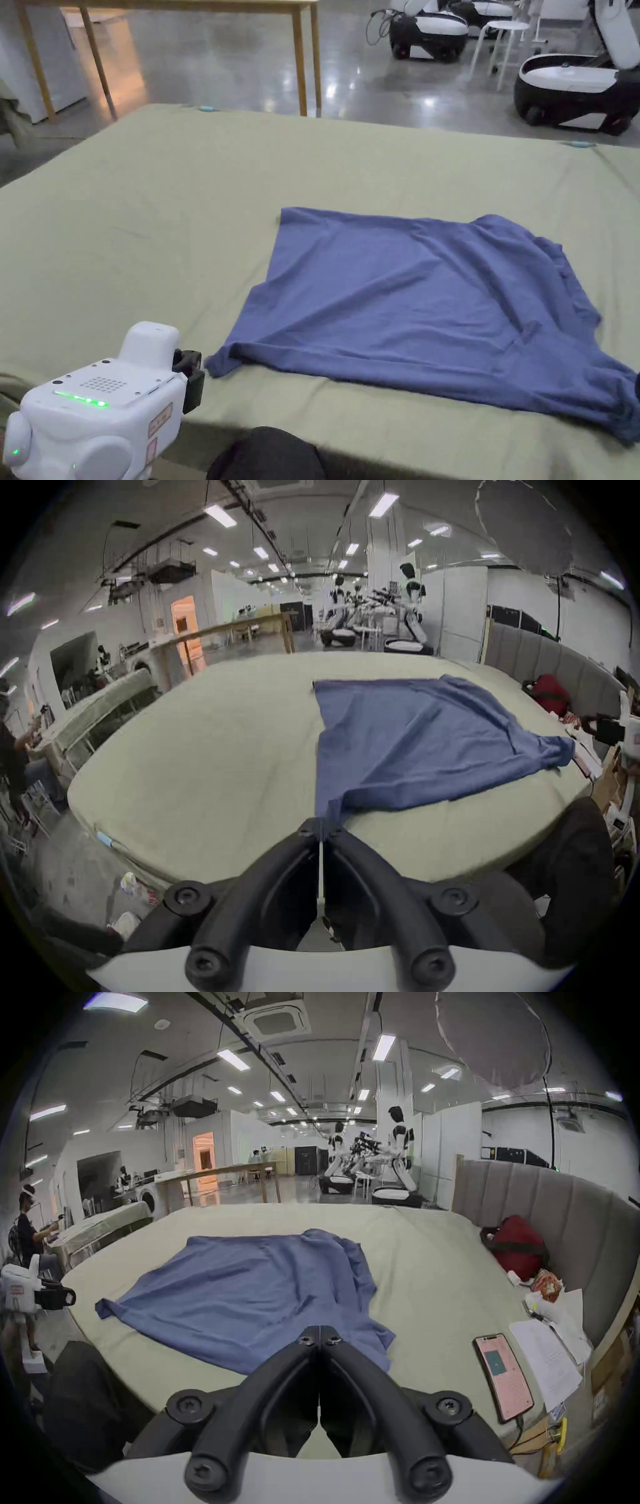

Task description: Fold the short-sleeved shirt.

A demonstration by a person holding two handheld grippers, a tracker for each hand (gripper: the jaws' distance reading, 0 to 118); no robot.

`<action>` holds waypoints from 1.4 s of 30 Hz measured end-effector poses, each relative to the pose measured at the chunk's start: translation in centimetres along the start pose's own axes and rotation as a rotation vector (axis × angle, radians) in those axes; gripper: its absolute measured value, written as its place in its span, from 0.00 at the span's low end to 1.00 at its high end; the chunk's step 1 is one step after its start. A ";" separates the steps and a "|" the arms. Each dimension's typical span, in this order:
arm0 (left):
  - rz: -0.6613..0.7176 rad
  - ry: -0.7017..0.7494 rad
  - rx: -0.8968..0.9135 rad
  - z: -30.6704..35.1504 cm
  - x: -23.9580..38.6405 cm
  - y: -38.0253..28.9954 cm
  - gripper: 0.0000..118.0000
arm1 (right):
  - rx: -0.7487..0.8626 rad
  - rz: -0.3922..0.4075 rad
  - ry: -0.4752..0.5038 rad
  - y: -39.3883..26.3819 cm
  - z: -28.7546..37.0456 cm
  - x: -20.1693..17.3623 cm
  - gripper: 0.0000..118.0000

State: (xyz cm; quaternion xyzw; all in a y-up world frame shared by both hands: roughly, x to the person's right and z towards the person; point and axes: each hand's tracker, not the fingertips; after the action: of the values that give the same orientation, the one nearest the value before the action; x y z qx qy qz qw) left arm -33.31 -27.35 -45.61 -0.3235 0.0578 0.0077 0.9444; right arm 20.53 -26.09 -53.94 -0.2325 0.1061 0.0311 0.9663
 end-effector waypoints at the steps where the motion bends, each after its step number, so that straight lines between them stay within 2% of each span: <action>1: 0.005 0.000 -0.017 -1.5 -0.9 -0.6 0.17 | -0.018 -0.005 -0.004 -0.3 -0.3 0.2 0.00; 2: 0.001 -0.008 -0.024 -2.3 -1.2 -0.7 0.47 | -0.034 -0.009 -0.007 -0.5 -0.6 0.3 0.00; 3: -0.009 -0.018 -0.051 -3.4 -1.4 -0.6 0.95 | -0.048 -0.011 -0.011 -0.8 -1.0 0.5 0.00; 4: -0.042 -0.017 -0.086 -4.4 -1.5 -0.6 0.99 | -0.063 -0.012 -0.014 -1.1 -1.5 1.1 0.00; 5: -0.056 -0.020 -0.042 -3.4 -0.6 -0.8 0.98 | -0.077 -0.010 -0.018 -1.2 -1.8 1.3 0.00; 8: -0.080 -0.013 -0.092 -5.0 0.0 -0.2 0.98 | -0.121 -0.005 -0.026 -1.6 -2.7 2.1 0.00; 11: -0.086 -0.030 -0.098 -6.8 2.4 1.3 0.90 | -0.163 -0.005 -0.034 -2.0 -3.4 2.7 0.00; 13: -0.094 -0.026 -0.112 -8.3 1.7 1.5 0.71 | -0.186 -0.016 -0.038 -2.3 -3.8 3.6 0.00; 14: -0.092 -0.022 -0.117 -8.8 1.5 1.6 0.48 | -0.194 -0.020 -0.040 -2.4 -3.9 3.8 0.00; 15: -0.082 -0.040 -0.134 -9.1 1.4 1.8 0.04 | -0.200 -0.023 -0.041 -2.4 -4.0 3.9 0.00; 16: -0.078 -0.040 -0.138 -9.5 1.5 2.1 0.02 | -0.200 -0.027 -0.042 -2.5 -4.0 4.2 0.05; 17: -0.085 -0.002 -0.104 -8.2 2.5 2.4 0.02 | -0.188 -0.041 -0.030 -2.5 -3.9 4.5 0.25; 18: -0.084 -0.026 -0.100 -7.6 2.8 2.7 0.02 | -0.176 -0.064 -0.014 -2.5 -3.8 4.7 0.67; 19: -0.072 -0.049 -0.106 -7.2 3.1 3.1 0.02 | -0.182 -0.080 -0.008 -2.4 -3.9 4.8 0.96; 20: -0.073 -0.041 -0.100 -6.6 3.6 3.3 0.02 | -0.208 -0.092 0.003 -2.4 -4.1 4.8 1.00; 21: -0.054 -0.055 -0.105 -6.6 3.4 3.6 0.02 | -0.226 -0.092 0.008 -2.5 -4.4 4.8 1.00; 22: -0.061 -0.056 -0.103 -6.6 3.2 3.9 0.02 | -0.179 -0.080 0.010 -2.7 -4.5 4.7 1.00; 24: -0.056 -0.062 -0.101 -6.1 3.2 4.5 0.02 | -0.234 -0.057 0.005 -3.2 -5.5 4.4 1.00; 27: -0.051 -0.070 -0.100 -6.5 2.6 4.7 0.02 | -0.247 -0.017 -0.043 -4.1 -7.4 4.1 0.99; 28: -0.054 -0.068 -0.100 -6.5 2.5 4.9 0.02 | -0.243 -0.032 -0.016 -4.0 -7.5 4.2 0.93; 29: -0.056 -0.068 -0.101 -6.8 2.4 4.7 0.02 | -0.220 -0.087 0.037 -3.9 -7.7 4.5 0.69; 30: -0.059 -0.076 -0.101 -6.9 2.3 4.6 0.01 | -0.204 -0.141 0.027 -3.7 -8.1 4.9 0.09; 32: -0.085 -0.067 -0.095 -6.4 2.2 5.2 0.00 | -0.214 -0.215 0.060 -3.2 -8.2 5.6 0.05; 36: -0.130 -0.054 -0.070 -5.0 2.2 6.6 0.00 | -0.128 -0.156 0.045 -0.8 -6.7 5.4 0.05; 38: -0.138 -0.043 -0.020 -4.2 2.1 8.3 0.00 | -0.041 -0.164 0.045 1.7 -5.7 5.5 0.05; 41: -0.165 -0.045 0.018 -4.1 1.8 12.0 0.00 | 0.064 -0.137 0.047 6.6 -5.3 5.4 0.05; 42: -0.188 -0.035 0.029 -4.5 1.8 13.2 0.00 | 0.060 -0.133 0.067 8.1 -5.8 5.5 0.05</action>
State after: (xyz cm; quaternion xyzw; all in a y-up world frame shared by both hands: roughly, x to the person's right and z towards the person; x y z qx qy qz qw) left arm -32.69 -19.73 -57.40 -0.3135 0.0108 -0.0761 0.9465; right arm 23.86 -21.47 -63.76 -0.2109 0.1233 -0.0443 0.9687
